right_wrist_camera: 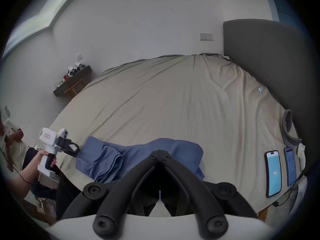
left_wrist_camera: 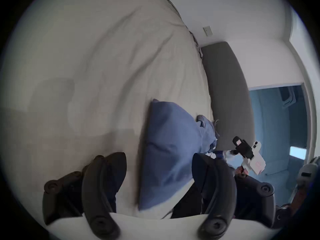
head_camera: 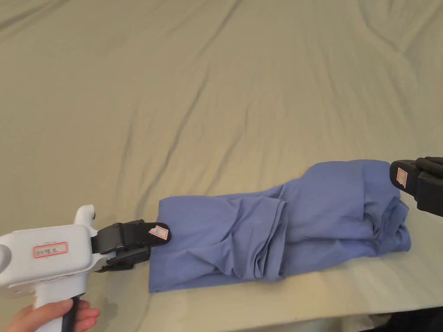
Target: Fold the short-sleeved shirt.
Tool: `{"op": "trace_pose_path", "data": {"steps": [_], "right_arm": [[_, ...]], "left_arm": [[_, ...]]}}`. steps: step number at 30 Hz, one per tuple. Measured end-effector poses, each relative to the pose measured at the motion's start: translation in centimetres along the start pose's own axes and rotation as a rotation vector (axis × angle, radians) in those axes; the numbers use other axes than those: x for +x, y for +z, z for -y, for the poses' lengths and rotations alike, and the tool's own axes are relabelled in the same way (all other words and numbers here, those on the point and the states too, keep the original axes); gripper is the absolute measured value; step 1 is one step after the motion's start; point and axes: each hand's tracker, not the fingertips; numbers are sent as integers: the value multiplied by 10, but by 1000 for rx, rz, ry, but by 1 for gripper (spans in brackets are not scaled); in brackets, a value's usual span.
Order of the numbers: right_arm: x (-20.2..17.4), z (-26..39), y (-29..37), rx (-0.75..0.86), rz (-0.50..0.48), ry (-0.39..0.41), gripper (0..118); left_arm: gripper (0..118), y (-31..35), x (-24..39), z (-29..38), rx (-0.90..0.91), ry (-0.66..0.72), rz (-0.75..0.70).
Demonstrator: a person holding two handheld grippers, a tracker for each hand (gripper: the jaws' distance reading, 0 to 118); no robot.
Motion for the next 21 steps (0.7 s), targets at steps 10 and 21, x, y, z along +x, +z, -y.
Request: {"op": "trace_pose_path", "data": {"steps": [10, 21], "right_arm": [[3, -6, -1, -6, 2, 19, 2], [14, -5, -1, 37, -37, -14, 2]], "left_arm": [[15, -19, 19, 13, 73, -1, 33], [15, 97, 89, 8, 276, 15, -420]]}}
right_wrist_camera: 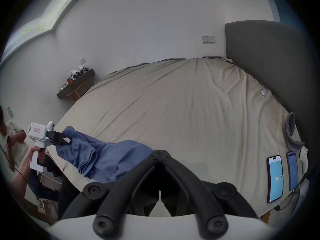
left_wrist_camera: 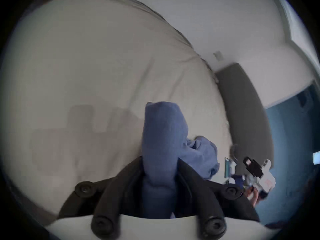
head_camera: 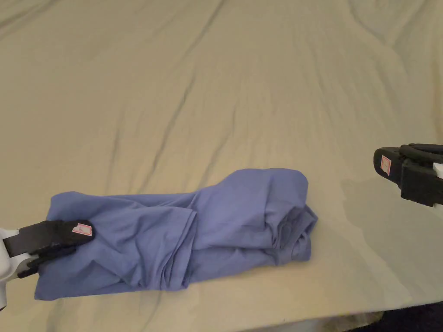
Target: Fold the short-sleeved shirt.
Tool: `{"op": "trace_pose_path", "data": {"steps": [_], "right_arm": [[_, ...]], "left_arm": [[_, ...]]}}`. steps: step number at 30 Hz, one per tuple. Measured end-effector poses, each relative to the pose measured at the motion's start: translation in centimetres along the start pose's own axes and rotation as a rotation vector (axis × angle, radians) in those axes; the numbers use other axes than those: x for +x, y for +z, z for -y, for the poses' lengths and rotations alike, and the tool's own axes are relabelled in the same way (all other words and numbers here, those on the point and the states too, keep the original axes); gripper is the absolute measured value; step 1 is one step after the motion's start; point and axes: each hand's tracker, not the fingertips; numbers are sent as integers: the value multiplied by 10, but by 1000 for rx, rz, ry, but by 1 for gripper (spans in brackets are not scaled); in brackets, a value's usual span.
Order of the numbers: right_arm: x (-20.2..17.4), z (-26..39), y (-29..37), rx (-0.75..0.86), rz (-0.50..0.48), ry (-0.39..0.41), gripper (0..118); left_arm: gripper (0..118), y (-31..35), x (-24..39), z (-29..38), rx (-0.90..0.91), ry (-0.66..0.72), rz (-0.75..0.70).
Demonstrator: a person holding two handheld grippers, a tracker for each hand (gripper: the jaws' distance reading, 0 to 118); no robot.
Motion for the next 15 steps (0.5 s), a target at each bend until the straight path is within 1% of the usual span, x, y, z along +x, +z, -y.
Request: {"op": "trace_pose_path", "data": {"steps": [1, 4, 7, 9, 11, 13, 14, 15], "right_arm": [[2, 1, -1, 1, -5, -4, 2], [6, 6, -1, 8, -15, -27, 2], [13, 10, 3, 13, -20, -39, 2], [21, 13, 8, 19, -15, -51, 2], [29, 16, 13, 23, -4, -66, 2], [37, 20, 20, 25, 14, -83, 2], [41, 22, 23, 26, 25, -89, 2], [45, 24, 26, 26, 35, -95, 2]], "left_arm": [[15, 3, 12, 2, 14, -18, -24], [15, -3, 69, 8, 16, -160, -111], [15, -32, 125, 21, -3, -263, -115], [15, -67, 159, 31, -84, -361, -65], [15, -105, 179, 39, -175, -360, -11], [15, -142, 194, 48, -268, -365, 14], [15, -156, 197, 53, -302, -333, 43], [20, -168, 200, 55, -343, -302, 80]]}}
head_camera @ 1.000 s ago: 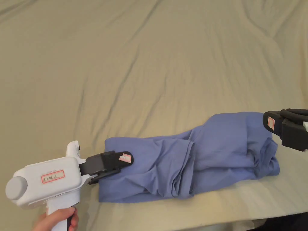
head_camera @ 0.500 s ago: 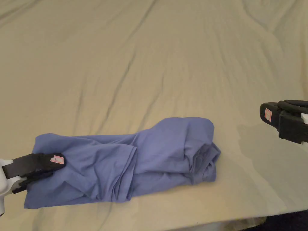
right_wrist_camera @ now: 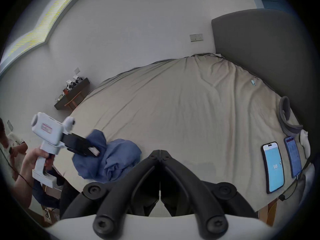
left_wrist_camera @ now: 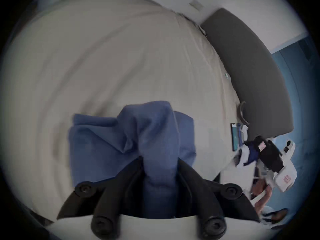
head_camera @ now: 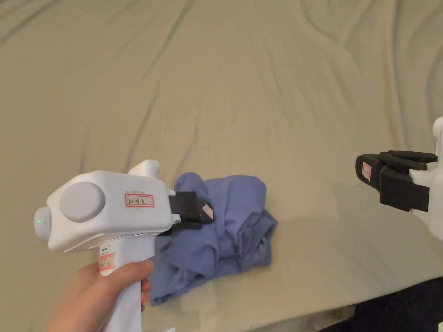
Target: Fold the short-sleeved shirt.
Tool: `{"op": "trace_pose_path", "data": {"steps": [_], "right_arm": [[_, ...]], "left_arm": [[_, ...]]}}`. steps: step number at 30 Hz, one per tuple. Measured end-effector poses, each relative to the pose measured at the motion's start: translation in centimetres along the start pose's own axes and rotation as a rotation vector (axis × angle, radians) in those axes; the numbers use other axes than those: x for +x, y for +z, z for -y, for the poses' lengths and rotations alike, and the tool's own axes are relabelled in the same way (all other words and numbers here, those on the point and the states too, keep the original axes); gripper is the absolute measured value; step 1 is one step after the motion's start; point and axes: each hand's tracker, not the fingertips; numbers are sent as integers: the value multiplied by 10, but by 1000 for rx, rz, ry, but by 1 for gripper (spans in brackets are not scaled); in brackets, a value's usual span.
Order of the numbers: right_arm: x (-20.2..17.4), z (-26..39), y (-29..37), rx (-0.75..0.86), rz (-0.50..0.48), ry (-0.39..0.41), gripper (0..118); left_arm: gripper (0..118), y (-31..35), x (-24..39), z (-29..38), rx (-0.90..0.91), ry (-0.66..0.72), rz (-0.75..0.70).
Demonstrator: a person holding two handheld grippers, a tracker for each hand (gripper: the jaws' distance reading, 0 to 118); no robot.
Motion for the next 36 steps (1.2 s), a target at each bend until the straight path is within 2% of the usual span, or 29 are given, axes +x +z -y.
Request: {"op": "trace_pose_path", "data": {"steps": [1, 2, 4, 7, 8, 10, 11, 12, 13, 14, 16, 18, 22, 26, 29, 32, 36], "right_arm": [[4, 1, 2, -2, 9, -6, 2], [8, 3, 4, -1, 18, -13, 2], [13, 5, 6, -2, 29, -26, 2], [18, 6, 7, 0, 35, -41, 2], [19, 6, 7, 0, 36, -44, 2], [18, 6, 5, 0, 34, -47, 2], [18, 6, 4, -1, 33, -47, 2], [18, 6, 4, -2, 34, -45, 2], [18, 6, 3, -3, 34, -44, 2], [17, 6, 3, -3, 33, -42, 2], [16, 5, 2, -7, 38, -34, 2], [16, 6, 3, -12, 48, -29, 2], [23, 7, 4, -24, 78, -27, 2], [29, 7, 5, -30, 96, -39, 2], [31, 4, 9, -27, 105, -41, 2], [28, -3, 14, -16, 117, -25, 2], [14, -14, 21, -1, 117, 18, 2]], "left_arm": [[57, -5, 0, -2, -17, 34, 26], [84, -6, 0, -2, -20, 59, 76], [85, 11, 1, 0, 6, 77, 160], [85, 71, 0, 10, 153, 41, 66], [84, 88, 1, 14, 213, 9, -25], [71, 104, 6, 25, 301, -62, -221], [63, 102, 14, 31, 314, -187, -316], [63, 93, 21, 35, 293, -275, -391], [18, 78, 25, 35, 265, -290, -428], [2, 62, 28, 36, 237, -255, -395], [2, 25, 40, 35, 105, -324, -277], [2, -13, 56, 35, 43, -367, -225], [2, -69, 75, 28, -50, -437, -253], [2, -87, 85, 19, -60, -440, -235], [2, -74, 90, 13, -41, -421, -182], [2, -24, 91, 16, 36, -404, -125], [2, 76, 75, 36, 246, -421, -225]]}}
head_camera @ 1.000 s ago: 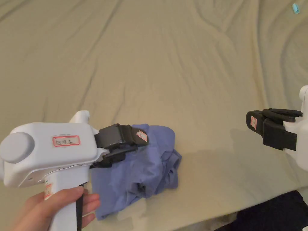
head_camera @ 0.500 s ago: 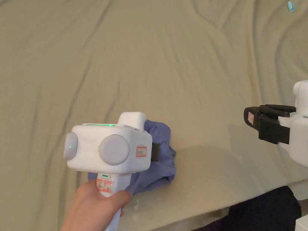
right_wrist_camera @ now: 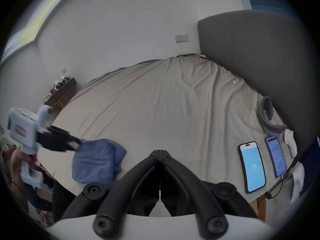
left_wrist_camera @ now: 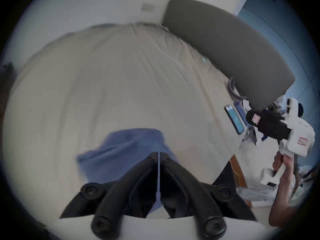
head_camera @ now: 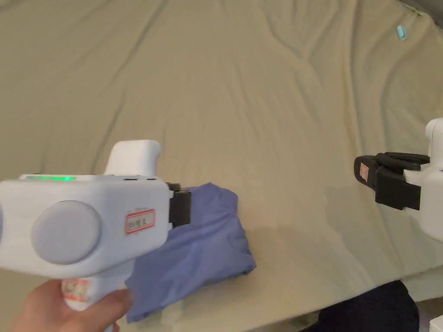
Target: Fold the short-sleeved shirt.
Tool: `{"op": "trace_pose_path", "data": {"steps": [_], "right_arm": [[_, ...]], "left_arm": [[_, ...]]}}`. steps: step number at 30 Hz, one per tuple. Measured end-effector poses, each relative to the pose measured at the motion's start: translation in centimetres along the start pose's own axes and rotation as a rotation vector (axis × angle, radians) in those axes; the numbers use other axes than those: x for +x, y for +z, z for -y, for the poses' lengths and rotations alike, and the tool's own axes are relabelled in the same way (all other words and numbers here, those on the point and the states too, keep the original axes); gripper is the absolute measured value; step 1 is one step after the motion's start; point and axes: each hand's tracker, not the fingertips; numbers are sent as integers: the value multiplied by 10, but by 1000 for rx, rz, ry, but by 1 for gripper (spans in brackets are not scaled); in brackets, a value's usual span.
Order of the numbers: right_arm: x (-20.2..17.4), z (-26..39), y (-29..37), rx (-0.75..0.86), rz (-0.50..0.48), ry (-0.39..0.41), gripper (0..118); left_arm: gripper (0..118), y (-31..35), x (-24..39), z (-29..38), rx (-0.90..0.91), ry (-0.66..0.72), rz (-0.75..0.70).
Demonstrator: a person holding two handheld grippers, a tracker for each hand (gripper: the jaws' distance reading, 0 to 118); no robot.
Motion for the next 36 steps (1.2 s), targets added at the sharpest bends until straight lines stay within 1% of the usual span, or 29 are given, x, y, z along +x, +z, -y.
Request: {"op": "trace_pose_path", "data": {"steps": [2, 5, 9, 12, 13, 15, 17, 20, 22, 23, 24, 25, 26, 27, 28, 29, 30, 32, 34, 35, 36], "right_arm": [[-15, -7, 1, 4, -25, 35, 2], [-51, -16, -5, 6, -108, 100, 2], [-109, -14, -40, -43, -224, 174, 2], [-140, 2, -85, -142, -272, 214, 2], [-148, 9, -100, -175, -276, 227, 2], [-156, 25, -133, -261, -237, 253, 2], [-157, 39, -155, -334, -202, 260, 2], [-154, 49, -172, -366, -186, 261, 2], [-151, 42, -169, -362, -204, 243, 2], [-149, 39, -168, -365, -214, 237, 2], [-146, 38, -168, -367, -227, 235, 2], [-144, 36, -168, -373, -239, 235, 2], [-142, 35, -169, -378, -249, 233, 2], [-140, 35, -169, -380, -259, 232, 2], [-138, 35, -170, -382, -266, 227, 2], [-137, 35, -170, -384, -274, 219, 2], [-136, 35, -169, -384, -282, 211, 2], [-133, 34, -171, -386, -292, 203, 2], [-133, 34, -175, -392, -304, 203, 2], [-132, 33, -176, -392, -309, 203, 2], [-131, 33, -177, -394, -312, 203, 2]], "left_arm": [[2, 35, -27, 13, 59, 41, -95], [2, 66, -72, 36, 56, 140, -211], [2, 72, -120, 70, 23, 291, -235], [2, 67, -135, 86, -6, 325, -217], [2, 64, -137, 90, -14, 332, -212], [2, 56, -138, 94, -31, 338, -189], [2, 47, -140, 96, -43, 346, -157], [2, 30, -141, 93, -62, 354, -106], [2, 16, -144, 91, -75, 383, -16], [8, 9, -150, 90, -73, 410, 58], [38, 0, -159, 91, -62, 449, 201], [93, -12, -170, 92, -55, 511, 362], [100, -31, -182, 95, -73, 551, 512], [100, -45, -191, 100, -88, 594, 630], [100, -59, -196, 102, -111, 623, 676], [100, -73, -200, 105, -151, 637, 617], [100, -82, -200, 106, -153, 631, 560], [100, -100, -199, 110, -144, 626, 566], [100, -118, -194, 111, -107, 698, 703], [100, -124, -187, 110, -82, 700, 778], [100, -134, -175, 107, -98, 670, 775]]}}
